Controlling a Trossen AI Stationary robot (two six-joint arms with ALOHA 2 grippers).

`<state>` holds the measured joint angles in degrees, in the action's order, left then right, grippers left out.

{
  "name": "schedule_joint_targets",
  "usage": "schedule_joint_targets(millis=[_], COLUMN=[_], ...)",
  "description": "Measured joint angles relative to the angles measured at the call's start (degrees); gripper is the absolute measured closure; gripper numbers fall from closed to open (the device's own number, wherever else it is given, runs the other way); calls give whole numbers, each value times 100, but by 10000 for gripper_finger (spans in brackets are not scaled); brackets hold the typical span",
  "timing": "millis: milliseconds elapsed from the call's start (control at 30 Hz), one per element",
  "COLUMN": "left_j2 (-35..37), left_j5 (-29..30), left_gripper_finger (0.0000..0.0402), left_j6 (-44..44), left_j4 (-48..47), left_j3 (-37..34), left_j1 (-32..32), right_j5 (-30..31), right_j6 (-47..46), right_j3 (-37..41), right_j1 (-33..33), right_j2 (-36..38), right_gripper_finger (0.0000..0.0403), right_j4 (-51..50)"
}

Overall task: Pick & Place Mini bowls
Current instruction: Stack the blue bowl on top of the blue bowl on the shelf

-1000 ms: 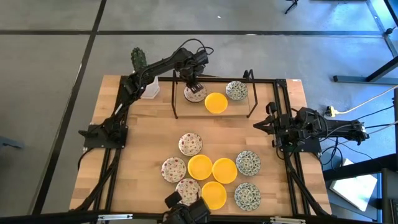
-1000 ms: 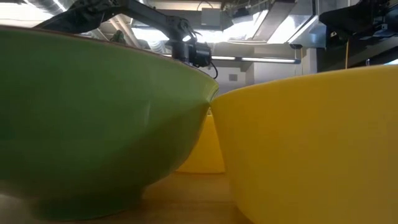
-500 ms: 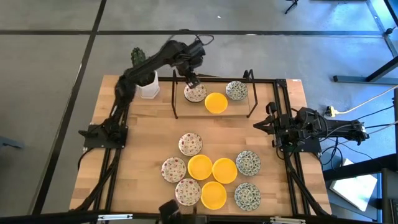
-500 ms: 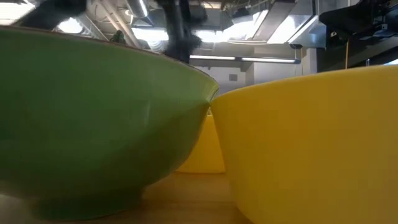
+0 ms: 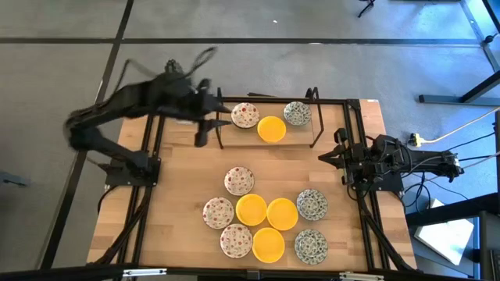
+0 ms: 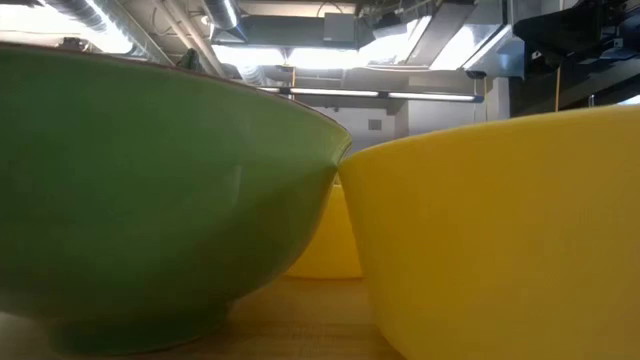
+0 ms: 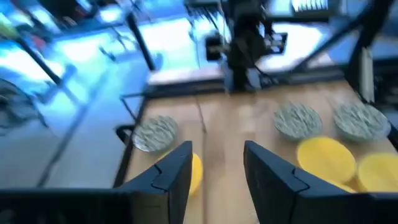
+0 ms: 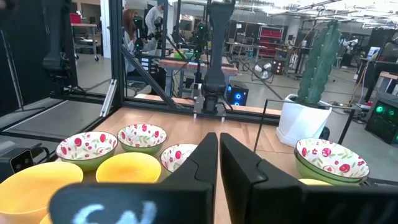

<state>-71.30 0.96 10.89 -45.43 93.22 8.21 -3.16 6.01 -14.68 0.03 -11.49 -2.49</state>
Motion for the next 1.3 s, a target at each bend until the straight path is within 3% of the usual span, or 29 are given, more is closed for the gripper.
schedule_joint_targets(millis=[100, 200, 333, 400, 500, 667, 833, 1033, 1300], left_j2=[1004, 1784, 2419, 2473, 2344, 2142, 2114, 2587, 4350], left_j5=[195, -219, -1437, -2159, -3024, -2902, -2890, -2604, -2595], left_gripper_finger=[281, 305, 355, 385, 396, 400, 397, 399, 399], left_j6=[-92, 233, 669, 805, 921, 375, 376, -29, -198], left_j4=[1332, 2671, 4762, 5771, 7294, 9198, 10188, 10387, 9924], left_j3=[-1652, -3327, -5148, -5875, -6742, -7628, -8150, -8426, -9106], left_j1=[-38, 131, 615, 898, 1193, 1284, 1171, 1177, 1395], right_j5=[0, 0, 0, 0, 2, 9, 10, -111, -707], right_j6=[-10, -140, -266, -263, -261, -262, -260, -273, -261], right_j3=[0, 1, 0, 0, 0, 0, 0, 0, 0], right_j1=[0, -1, -1, -2, 0, 0, 0, -2, 1], right_j2=[0, -1, -1, 0, -1, 1, 0, 0, 1], right_gripper_finger=[382, 382, 382, 382, 382, 382, 382, 382, 382], right_j4=[1, 1, 1, 5, 90, 266, 309, 299, 285])
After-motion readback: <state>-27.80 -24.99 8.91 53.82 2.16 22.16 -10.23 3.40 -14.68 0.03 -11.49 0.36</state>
